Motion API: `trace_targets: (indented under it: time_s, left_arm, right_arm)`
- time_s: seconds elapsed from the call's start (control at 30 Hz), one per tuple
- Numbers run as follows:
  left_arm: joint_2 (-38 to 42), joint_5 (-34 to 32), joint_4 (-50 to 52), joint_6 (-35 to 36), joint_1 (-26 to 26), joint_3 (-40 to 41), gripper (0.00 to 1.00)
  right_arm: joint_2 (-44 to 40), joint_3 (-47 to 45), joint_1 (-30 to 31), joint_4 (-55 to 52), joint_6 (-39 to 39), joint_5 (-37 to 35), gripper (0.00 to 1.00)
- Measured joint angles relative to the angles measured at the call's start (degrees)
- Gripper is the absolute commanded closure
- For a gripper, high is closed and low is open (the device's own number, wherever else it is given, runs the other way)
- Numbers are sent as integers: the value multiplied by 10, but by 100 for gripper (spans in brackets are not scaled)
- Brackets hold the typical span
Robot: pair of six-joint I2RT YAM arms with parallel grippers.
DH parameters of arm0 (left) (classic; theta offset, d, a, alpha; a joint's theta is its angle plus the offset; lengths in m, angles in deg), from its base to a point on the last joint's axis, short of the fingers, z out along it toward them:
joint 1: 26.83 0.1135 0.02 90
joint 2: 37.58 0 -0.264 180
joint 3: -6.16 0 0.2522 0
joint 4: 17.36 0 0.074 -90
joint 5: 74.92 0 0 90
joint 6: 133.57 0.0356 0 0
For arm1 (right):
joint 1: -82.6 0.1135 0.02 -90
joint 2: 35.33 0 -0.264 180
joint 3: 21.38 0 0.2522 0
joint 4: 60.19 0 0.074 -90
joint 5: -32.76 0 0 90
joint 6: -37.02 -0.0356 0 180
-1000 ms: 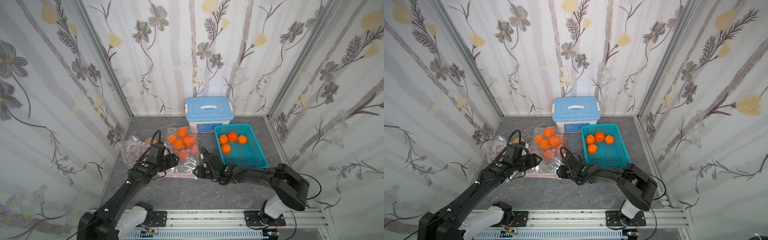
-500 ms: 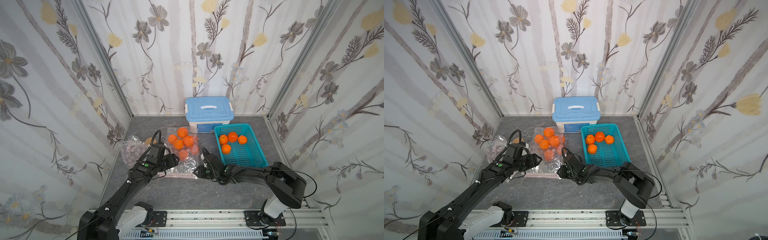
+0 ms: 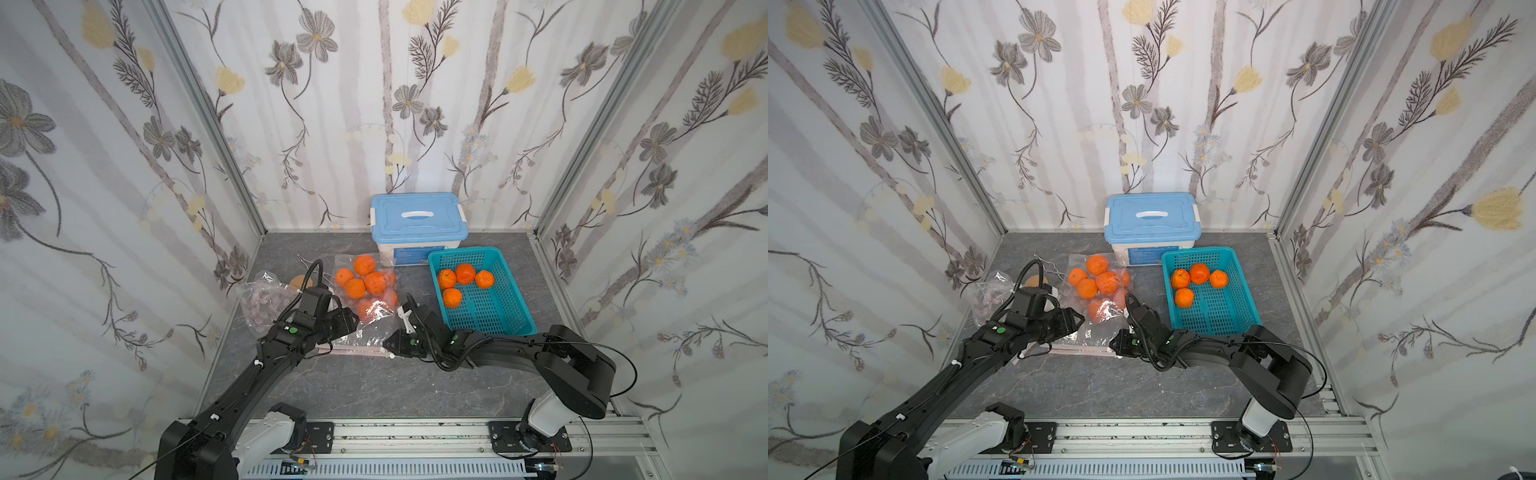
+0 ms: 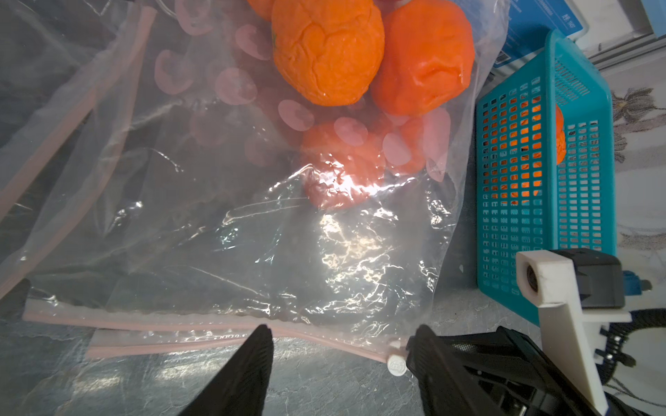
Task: Open the zip-top bag and take out the orange
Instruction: Pick up the zipper food storage bag.
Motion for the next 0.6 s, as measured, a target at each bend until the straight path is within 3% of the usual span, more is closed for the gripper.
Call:
trace_targets:
  time_s: [0.6]
  left_arm:
    - [-6, 25, 4, 18, 0, -24, 37]
  right_arm:
    - [-29, -2, -2, 9, -13, 12, 100]
